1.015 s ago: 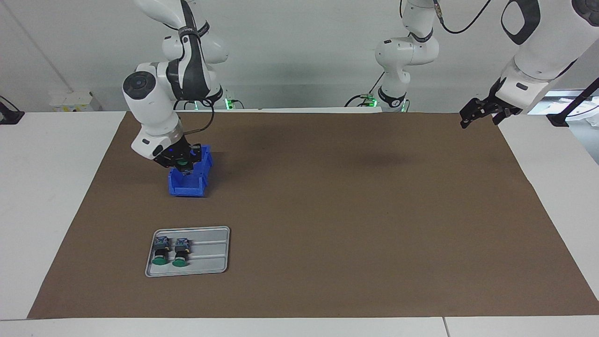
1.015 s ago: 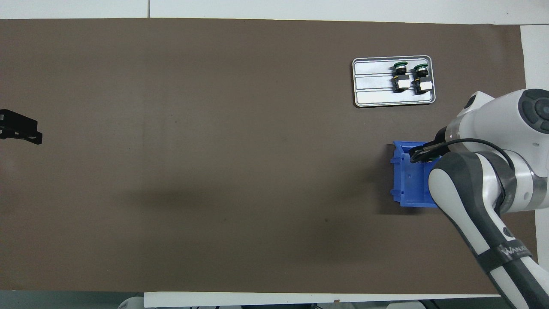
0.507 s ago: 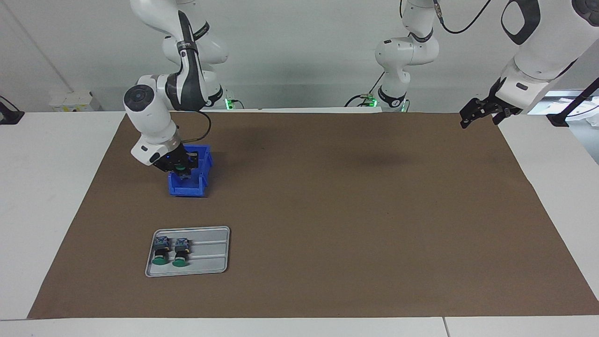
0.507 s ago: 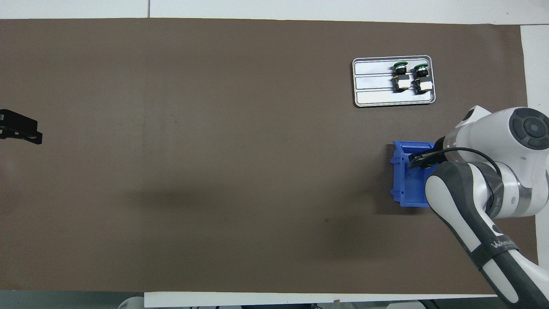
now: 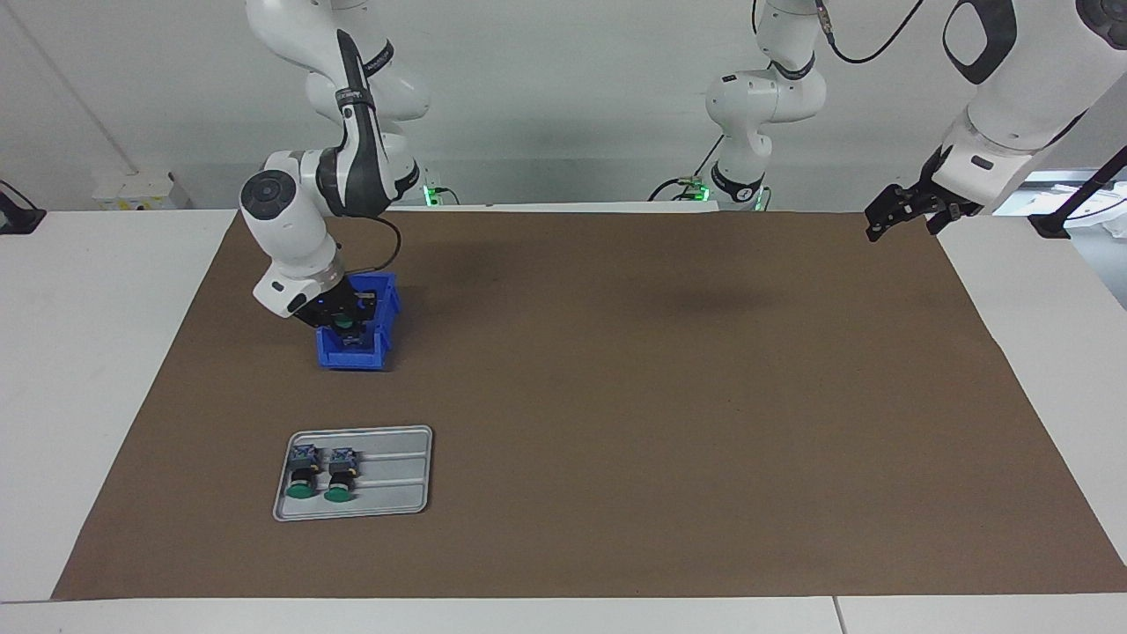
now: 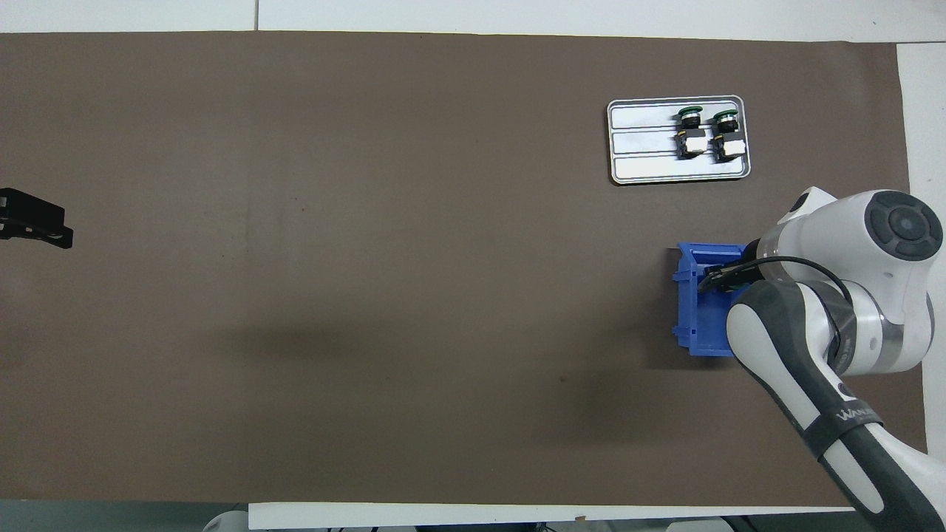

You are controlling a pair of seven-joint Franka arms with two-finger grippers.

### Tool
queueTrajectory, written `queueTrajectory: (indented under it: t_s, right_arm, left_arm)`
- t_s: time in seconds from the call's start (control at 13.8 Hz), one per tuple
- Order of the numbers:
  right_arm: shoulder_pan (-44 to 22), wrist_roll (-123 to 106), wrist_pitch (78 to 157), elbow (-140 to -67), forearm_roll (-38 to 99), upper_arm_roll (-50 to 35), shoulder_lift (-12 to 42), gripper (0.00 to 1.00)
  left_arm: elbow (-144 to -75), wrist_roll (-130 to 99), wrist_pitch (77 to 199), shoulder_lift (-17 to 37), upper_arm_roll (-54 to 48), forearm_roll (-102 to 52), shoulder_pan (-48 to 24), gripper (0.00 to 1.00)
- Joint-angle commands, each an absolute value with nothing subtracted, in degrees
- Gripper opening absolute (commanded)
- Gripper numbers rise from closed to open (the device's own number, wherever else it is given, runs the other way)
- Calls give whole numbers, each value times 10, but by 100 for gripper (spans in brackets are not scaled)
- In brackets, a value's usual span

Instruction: Place and press button with both arms

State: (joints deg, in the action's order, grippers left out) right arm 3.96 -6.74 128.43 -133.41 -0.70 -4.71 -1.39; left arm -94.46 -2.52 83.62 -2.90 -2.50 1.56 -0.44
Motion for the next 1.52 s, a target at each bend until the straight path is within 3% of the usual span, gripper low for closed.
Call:
queueTrajectory:
  t_s: [0.0, 0.22, 0.36, 1.01, 1.16, 1.45]
  right_arm:
    - [47, -65, 1284, -1329, 0, -54, -17, 62]
    - [47, -67, 1227, -1283, 0, -54, -21, 75]
    - [47, -68, 1160, -1229, 0, -55, -26, 99]
    - [48, -65, 843, -927, 2, -55, -25, 99]
    - [58, -62, 824, -916, 3, -52, -21, 99]
    - [86, -48, 856, -949, -1, -49, -33, 99]
  left_arm:
    - [-943, -26, 832, -34, -25, 27, -4, 100]
    - [-943, -26, 832, -34, -25, 27, -4, 100]
    - [-943, -26, 832, -34, -25, 27, -4, 100]
    - [-943, -26, 832, -34, -25, 27, -4, 100]
    - [-943, -26, 832, -34, -25, 27, -4, 100]
    - [-943, -26, 832, -34, -25, 27, -4, 100]
